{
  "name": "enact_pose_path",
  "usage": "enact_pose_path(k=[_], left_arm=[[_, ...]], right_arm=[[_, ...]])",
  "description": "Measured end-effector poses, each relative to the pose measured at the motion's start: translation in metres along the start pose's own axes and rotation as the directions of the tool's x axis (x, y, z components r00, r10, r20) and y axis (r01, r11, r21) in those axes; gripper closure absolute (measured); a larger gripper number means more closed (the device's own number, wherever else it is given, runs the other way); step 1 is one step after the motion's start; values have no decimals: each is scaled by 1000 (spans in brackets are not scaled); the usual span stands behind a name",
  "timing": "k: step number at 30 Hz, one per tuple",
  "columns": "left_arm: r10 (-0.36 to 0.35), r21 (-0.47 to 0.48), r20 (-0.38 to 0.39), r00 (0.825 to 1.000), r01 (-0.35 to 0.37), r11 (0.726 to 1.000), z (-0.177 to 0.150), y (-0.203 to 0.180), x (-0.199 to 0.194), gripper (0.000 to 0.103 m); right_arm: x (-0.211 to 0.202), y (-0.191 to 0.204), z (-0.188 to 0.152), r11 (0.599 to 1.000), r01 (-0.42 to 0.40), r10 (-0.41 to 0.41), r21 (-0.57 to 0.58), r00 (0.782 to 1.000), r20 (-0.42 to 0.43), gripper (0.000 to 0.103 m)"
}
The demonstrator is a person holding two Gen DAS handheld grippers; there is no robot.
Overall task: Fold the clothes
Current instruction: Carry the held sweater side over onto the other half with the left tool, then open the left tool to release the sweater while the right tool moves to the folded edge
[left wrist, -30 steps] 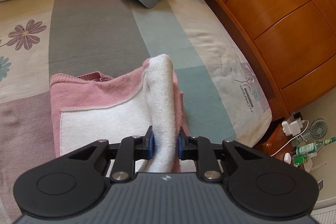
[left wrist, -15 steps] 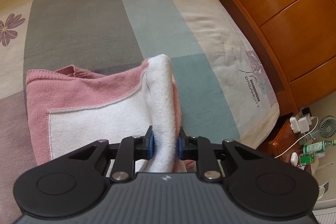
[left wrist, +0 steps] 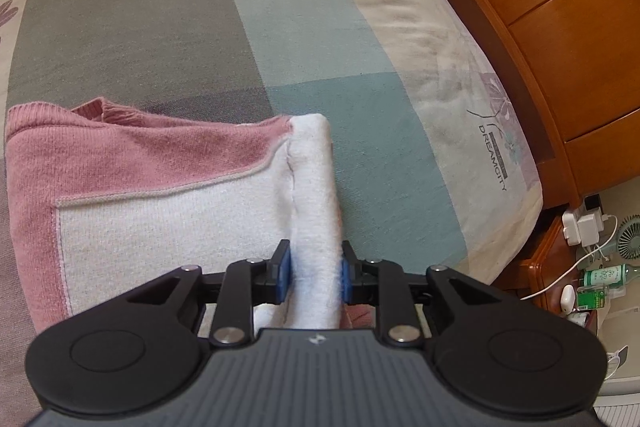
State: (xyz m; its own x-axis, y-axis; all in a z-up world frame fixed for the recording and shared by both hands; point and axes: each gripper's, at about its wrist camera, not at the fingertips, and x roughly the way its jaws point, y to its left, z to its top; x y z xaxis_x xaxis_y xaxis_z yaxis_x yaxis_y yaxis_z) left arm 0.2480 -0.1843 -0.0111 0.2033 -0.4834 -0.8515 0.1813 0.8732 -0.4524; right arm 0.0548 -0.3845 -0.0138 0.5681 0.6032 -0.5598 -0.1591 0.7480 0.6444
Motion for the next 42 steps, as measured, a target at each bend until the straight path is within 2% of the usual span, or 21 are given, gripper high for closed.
enact_pose_path(k=[4,5,9,11,14,19,21,23,28,30,32,36,38,42], left_arm=[[-67,39,32,997,66,997,2,-8,-10,80],[-87,46,40,995,86,995,3,-9,-13,78],[-117,97,71,991,110,989,4,-14,-30,78],[-110,139,82,990,98,985,0,-12,-39,75],[-67,206,113,991,43,978,-11,-2,-51,68],[-3,226,141,990,-29,974,-39,35,-73,67],[15,234,160,987,-53,971,-52,48,-83,63],[32,257,189,982,-81,963,-68,58,-92,55],[68,279,248,966,-138,950,-100,74,-100,51],[58,275,263,963,-133,952,-106,79,-99,50],[42,271,258,965,-114,956,-106,83,-95,46],[21,258,260,965,-90,962,-106,85,-88,46],[5,270,264,964,-79,959,-107,85,-86,45],[6,280,264,964,-83,957,-104,85,-78,44]], right_arm=[[-1,1,-3,1000,13,-13,4,1000,-1,0],[-1,0,-3,1000,15,-15,8,1000,-2,0],[-1,-1,-6,1000,16,-16,21,1000,-8,0],[-3,0,-7,1000,5,-5,22,1000,-10,0],[-5,-1,-7,999,-35,35,25,999,-13,0],[2,-9,-9,986,-142,146,82,989,-38,0],[7,-13,-10,977,-181,188,113,981,-47,0],[14,-18,-10,967,-215,224,138,973,-49,0],[33,-34,-2,939,-270,283,212,959,-31,0],[38,-37,5,917,-316,330,242,944,-19,0],[46,-35,16,913,-344,359,219,933,-30,0],[65,-52,22,915,-303,325,267,945,-40,0],[66,-57,18,896,-343,358,280,934,-3,0],[79,-56,26,892,-377,389,250,921,3,0]])
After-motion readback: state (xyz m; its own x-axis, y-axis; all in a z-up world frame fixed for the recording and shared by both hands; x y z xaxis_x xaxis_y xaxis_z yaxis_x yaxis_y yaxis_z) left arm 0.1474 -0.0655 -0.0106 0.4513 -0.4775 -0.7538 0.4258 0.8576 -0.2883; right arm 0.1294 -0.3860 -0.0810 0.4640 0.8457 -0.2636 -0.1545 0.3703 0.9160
